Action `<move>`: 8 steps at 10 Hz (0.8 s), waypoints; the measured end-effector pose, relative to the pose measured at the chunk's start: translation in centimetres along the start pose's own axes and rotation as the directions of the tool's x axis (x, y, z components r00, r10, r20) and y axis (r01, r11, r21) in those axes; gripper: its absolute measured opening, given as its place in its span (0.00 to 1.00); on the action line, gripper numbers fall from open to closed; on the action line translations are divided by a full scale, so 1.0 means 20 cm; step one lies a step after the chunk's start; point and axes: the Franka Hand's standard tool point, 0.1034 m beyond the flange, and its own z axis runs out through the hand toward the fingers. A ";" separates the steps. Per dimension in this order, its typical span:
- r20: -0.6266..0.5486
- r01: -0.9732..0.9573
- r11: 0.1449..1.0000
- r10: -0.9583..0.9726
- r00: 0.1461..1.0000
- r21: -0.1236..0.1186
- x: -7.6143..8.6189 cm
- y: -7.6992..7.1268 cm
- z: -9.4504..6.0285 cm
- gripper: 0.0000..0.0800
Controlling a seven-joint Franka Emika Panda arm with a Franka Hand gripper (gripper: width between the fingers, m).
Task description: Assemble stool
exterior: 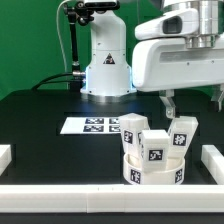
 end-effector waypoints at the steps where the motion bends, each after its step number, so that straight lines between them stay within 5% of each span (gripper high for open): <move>1: 0.002 0.064 0.998 -0.064 0.998 -0.004 0.00 0.01 0.00 0.81; 4: 0.013 0.217 0.976 -0.217 0.976 -0.015 -0.01 0.03 0.00 0.81; 7: 0.083 0.538 0.843 -0.535 0.841 -0.022 0.02 0.03 0.03 0.81; 8: 0.109 0.608 0.794 -0.603 0.790 -0.008 0.02 0.03 0.04 0.81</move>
Offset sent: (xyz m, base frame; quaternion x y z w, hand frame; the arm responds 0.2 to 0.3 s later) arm 0.0000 0.0000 0.0000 0.0000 0.0000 -0.1296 0.9916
